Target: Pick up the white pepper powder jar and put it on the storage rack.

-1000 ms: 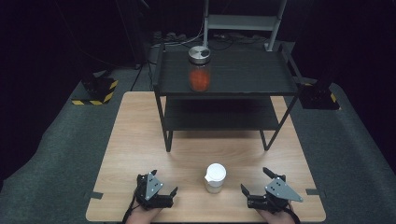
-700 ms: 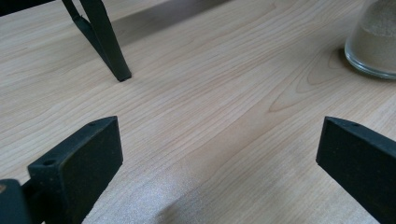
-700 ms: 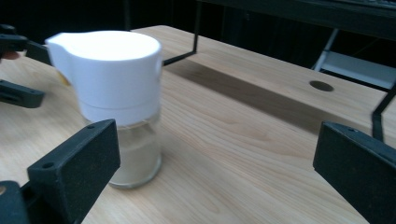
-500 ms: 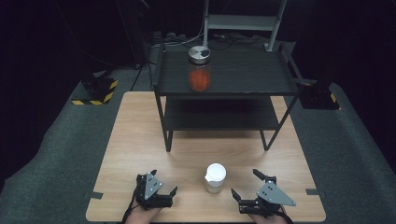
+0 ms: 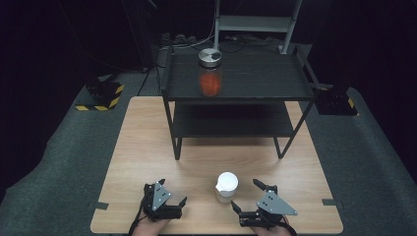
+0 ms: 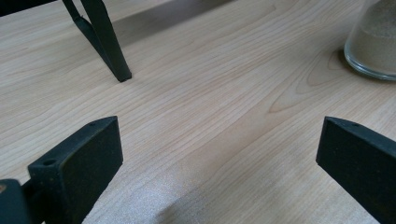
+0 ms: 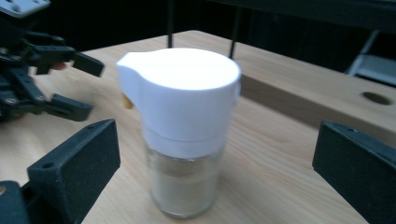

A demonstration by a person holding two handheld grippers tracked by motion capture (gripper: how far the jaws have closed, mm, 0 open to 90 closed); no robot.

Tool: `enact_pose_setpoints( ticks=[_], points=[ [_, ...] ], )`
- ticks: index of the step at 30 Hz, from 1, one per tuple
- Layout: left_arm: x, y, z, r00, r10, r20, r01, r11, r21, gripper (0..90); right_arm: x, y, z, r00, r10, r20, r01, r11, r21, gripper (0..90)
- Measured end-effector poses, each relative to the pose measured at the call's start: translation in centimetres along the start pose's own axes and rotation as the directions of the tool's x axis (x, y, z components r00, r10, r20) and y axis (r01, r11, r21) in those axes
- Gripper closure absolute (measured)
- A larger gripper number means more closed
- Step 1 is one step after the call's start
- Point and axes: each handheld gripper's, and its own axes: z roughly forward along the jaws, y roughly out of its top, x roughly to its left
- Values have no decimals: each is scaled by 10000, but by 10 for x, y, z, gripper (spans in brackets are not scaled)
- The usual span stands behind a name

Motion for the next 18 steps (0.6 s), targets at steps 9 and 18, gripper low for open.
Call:
enact_pose_setpoints(
  ticks=[9, 18],
  points=[
    [2, -1, -1, 10000, -55, 50, 56, 10000, -52, 6, 0, 2, 14, 9998, -14, -190, 19, 9996, 275, 5],
    [2, -1, -1, 10000, -52, 49, 52, 10000, -62, 6, -1, -3, 28, 9996, 259, -130, -253, 9988, 408, 56]
  ],
)
